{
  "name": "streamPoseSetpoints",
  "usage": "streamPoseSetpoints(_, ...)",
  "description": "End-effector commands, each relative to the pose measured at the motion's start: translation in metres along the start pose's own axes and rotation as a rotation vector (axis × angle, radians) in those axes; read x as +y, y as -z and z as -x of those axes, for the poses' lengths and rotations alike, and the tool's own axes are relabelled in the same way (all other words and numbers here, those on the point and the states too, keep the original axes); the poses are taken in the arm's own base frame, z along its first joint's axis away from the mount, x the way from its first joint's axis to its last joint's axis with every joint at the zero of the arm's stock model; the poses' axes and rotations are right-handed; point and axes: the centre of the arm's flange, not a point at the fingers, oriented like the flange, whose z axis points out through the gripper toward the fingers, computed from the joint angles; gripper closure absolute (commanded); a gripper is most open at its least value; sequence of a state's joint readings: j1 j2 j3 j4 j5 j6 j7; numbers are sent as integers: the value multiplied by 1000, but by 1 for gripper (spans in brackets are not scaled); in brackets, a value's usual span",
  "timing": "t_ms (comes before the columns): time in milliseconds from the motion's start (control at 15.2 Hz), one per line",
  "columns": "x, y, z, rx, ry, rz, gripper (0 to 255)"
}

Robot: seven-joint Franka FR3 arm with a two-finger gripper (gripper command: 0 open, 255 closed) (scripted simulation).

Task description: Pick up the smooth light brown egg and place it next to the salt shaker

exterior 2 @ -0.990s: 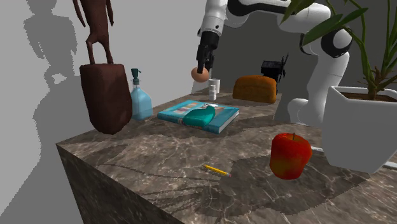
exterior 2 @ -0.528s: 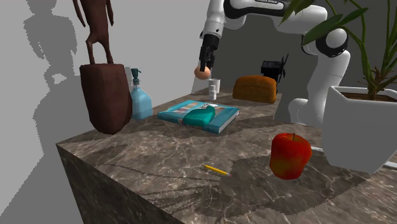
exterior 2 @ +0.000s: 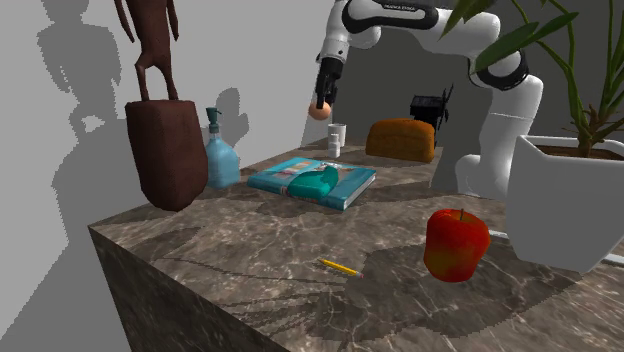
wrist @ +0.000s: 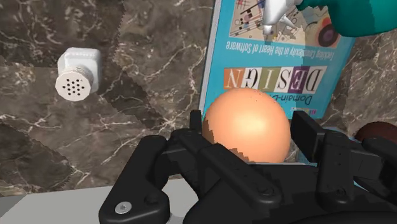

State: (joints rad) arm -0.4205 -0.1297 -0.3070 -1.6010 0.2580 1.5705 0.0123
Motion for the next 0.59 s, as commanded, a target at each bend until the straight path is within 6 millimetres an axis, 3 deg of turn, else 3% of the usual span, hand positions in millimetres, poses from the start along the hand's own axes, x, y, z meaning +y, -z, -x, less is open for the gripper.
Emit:
streamPoseSetpoints(0, 24, 6, -8, 0, 2, 0, 255)
streamPoseSetpoints(528, 120, 33, -42, 0, 2, 0, 255)
